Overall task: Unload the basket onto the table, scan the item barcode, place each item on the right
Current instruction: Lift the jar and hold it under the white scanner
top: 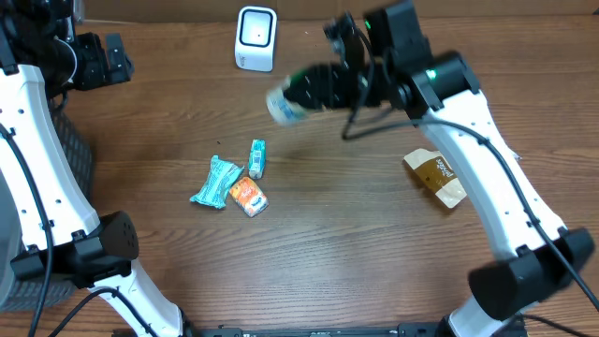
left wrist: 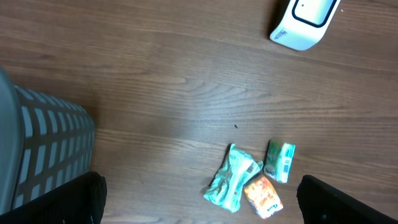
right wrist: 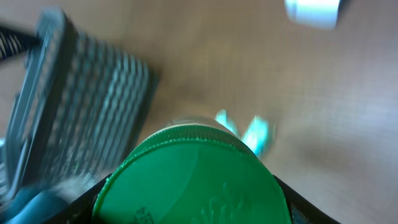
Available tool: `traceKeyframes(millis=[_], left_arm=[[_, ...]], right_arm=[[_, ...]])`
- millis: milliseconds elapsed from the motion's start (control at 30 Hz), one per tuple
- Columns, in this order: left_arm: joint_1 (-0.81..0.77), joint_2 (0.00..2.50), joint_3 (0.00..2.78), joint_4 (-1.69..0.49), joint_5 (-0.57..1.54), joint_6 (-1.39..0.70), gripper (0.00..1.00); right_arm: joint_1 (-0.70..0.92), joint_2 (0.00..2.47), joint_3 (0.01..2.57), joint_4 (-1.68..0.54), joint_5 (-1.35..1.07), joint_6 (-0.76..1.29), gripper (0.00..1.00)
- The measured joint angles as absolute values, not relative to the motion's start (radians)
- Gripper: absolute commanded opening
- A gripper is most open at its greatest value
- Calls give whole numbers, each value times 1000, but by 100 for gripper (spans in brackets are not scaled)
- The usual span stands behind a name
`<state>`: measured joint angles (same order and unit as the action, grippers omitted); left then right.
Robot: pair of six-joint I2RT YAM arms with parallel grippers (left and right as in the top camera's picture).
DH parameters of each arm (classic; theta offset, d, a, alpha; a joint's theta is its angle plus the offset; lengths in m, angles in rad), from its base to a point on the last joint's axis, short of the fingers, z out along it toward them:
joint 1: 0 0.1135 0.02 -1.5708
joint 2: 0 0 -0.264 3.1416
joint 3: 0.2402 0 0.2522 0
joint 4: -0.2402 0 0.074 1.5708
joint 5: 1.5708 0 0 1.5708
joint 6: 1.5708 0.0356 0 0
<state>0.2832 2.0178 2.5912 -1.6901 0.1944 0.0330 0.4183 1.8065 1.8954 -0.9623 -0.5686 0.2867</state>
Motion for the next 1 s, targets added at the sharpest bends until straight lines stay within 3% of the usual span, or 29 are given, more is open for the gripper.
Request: traceKeyframes(millis=[100, 167, 200, 233, 267, 400, 567, 800, 967, 1000], left_arm=[[283, 2018, 2591, -1690, 194, 33, 100], [283, 2016, 2592, -1688, 195, 33, 100], [283, 2016, 2592, -1692, 194, 33, 100], [283, 2016, 2592, -1687, 194, 33, 99], [283, 2016, 2592, -1691, 195, 33, 100], [283, 2016, 2592, -1690, 194, 33, 100], [283, 2016, 2592, -1691, 194, 33, 100], [283, 2016, 2592, -1690, 194, 33, 100], [283, 2016, 2592, -1690, 194, 33, 100], [283, 2016, 2592, -1690, 194, 33, 100]], right_arm=[[509, 1989, 2130, -826, -138, 175, 36], [563, 2152, 2146, -456, 176, -51, 29], [578, 2214, 2145, -403, 263, -144, 30], [584, 2252, 2135, -304, 303, -228, 30], [589, 2347, 2135, -42, 350, -422, 30], [584, 2475, 2131, 229, 349, -821, 26], [583, 2567, 2131, 306, 254, -978, 25], [582, 2576, 2132, 136, 224, -996, 25], [582, 2577, 2132, 268, 238, -995, 25], [582, 2577, 2132, 266, 244, -971, 17]])
